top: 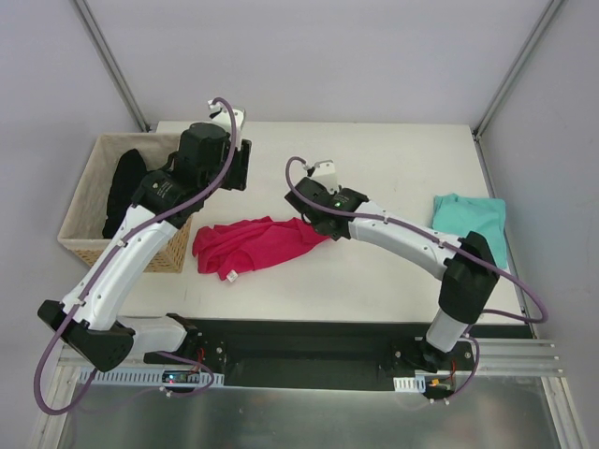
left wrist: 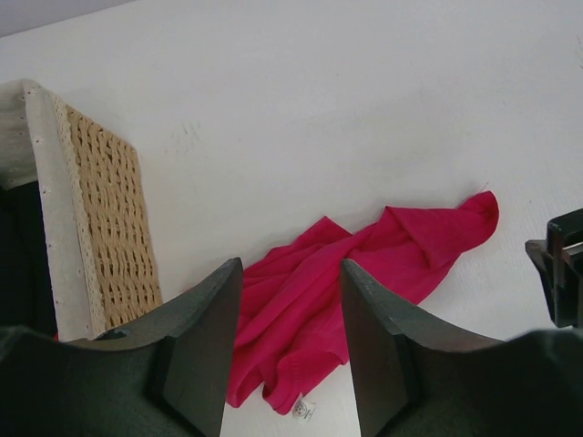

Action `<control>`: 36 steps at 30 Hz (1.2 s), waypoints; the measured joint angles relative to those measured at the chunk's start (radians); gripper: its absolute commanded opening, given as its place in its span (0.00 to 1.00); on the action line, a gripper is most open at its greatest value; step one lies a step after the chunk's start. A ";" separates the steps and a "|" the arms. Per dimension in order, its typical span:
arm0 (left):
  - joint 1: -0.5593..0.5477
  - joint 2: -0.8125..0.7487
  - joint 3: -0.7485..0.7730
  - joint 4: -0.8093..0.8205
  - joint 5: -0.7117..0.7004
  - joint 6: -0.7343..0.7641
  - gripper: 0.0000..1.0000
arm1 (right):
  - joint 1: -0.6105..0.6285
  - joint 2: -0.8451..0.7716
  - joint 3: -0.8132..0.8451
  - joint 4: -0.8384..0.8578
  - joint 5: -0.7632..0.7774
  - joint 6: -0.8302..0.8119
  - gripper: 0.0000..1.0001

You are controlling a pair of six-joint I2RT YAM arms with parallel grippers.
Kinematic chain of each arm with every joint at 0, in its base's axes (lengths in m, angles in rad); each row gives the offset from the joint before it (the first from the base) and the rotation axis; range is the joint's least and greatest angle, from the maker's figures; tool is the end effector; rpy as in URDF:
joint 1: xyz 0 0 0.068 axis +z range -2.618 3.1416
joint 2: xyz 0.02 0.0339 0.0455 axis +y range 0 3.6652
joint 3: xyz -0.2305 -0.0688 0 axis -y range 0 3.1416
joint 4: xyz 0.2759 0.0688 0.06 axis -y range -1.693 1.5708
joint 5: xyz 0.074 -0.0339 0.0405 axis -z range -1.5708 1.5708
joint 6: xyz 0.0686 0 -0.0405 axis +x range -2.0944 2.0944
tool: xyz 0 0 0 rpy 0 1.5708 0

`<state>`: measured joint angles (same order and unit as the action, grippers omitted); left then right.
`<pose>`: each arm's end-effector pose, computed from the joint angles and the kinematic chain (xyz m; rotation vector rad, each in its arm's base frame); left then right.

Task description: Fold and stack the t-shirts

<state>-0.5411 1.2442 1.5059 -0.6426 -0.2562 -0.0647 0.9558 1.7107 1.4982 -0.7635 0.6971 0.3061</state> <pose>0.2895 -0.1537 0.4090 0.2926 1.9195 -0.1527 0.2699 0.3057 0.2374 -0.4822 2.2197 -0.2542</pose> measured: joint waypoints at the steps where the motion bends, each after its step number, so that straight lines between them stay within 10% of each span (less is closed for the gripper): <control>1: 0.000 0.000 0.000 -0.001 0.000 0.000 0.47 | -0.005 0.002 -0.019 0.021 -0.034 0.008 0.38; 31: 0.007 -0.036 -0.024 -0.056 -0.044 -0.006 0.47 | -0.110 0.201 -0.158 0.402 -0.555 0.020 0.47; 36: 0.013 -0.036 -0.024 -0.056 -0.046 -0.006 0.47 | -0.112 0.211 -0.158 0.403 -0.558 0.018 0.31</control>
<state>-0.5278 1.2083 1.4815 -0.6983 -0.3023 -0.0708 0.8436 1.9213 1.3407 -0.3607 0.1387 0.3244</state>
